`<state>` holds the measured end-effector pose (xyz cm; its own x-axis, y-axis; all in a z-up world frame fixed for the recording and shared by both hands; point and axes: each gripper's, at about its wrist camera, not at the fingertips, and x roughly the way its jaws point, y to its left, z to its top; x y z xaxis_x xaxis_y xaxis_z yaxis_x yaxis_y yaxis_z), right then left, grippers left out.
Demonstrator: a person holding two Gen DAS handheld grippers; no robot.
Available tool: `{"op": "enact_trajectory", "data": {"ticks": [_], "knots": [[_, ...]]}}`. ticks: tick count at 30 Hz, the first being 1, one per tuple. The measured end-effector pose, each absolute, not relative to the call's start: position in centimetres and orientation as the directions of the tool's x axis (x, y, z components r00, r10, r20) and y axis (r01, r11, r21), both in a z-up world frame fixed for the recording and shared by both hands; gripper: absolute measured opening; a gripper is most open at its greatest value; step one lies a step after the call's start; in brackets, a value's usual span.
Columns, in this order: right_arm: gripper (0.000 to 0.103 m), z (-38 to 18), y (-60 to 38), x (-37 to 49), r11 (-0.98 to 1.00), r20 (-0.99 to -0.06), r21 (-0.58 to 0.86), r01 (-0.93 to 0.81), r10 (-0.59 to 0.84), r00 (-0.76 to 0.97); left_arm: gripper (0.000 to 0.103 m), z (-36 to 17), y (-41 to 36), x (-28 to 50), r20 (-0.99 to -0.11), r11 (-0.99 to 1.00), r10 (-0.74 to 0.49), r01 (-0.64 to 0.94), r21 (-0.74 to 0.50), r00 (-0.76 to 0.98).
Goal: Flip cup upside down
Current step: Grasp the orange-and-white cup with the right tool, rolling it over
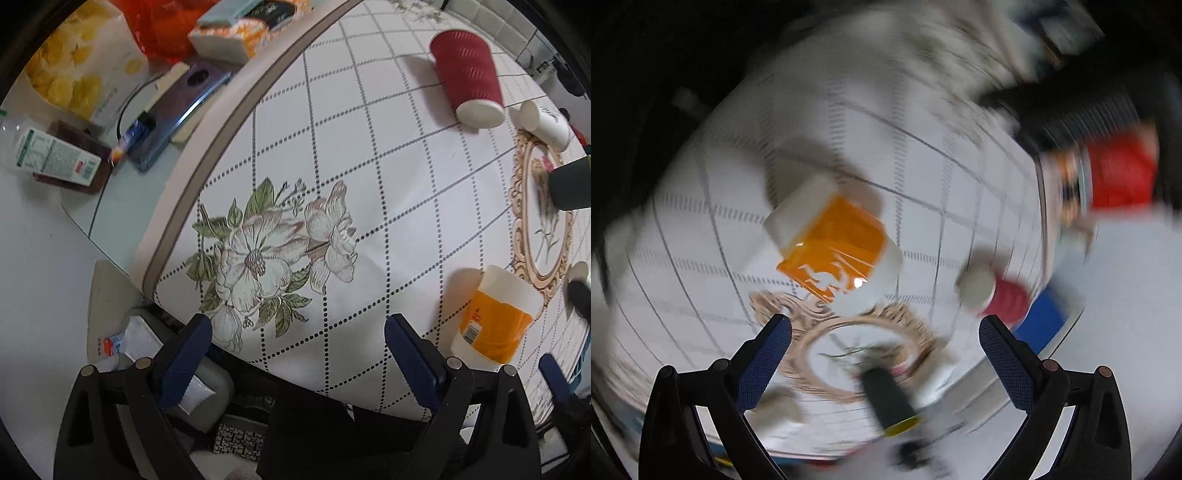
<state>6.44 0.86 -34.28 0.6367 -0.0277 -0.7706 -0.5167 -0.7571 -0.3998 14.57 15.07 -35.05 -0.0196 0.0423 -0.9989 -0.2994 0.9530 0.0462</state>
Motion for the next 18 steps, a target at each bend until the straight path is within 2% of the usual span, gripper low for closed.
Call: {"op": "enact_trajectory", "data": {"ticks": [3, 7, 12, 16, 18], "knots": [[0.101, -36.0, -1.1, 5.1, -0.893, -0.76, -0.345, -0.29, 0.084, 0.644, 0.096, -36.0, 15.0, 14.5, -0.998, 0.948, 0.041, -0.313, 0.052, -0.04], [0.101, -38.0, -3.6, 5.0, -0.969, -0.757, -0.247, -0.022, 0.178, 0.629, 0.096, -37.1, 15.0, 14.4, -0.997, 0.942, 0.045, -0.329, 0.063, -0.061], [0.101, -39.7, -4.5, 4.7, -0.979, -0.787, -0.168, 0.115, 0.203, 0.582, 0.096, -38.1, 15.0, 14.2, -0.994, 0.939, 0.065, -0.332, 0.089, -0.082], [0.1, -40.9, -4.5, 4.7, -0.977, -0.798, -0.147, 0.153, 0.209, 0.565, 0.096, -38.9, 15.1, 14.0, -0.993, 0.939, 0.071, -0.331, 0.098, -0.095], [0.095, -41.5, -4.4, 5.0, -0.978, -0.8, -0.135, 0.157, 0.201, 0.565, 0.096, -39.0, 15.2, 13.9, -0.992, 0.939, 0.072, -0.329, 0.101, -0.1]]}}
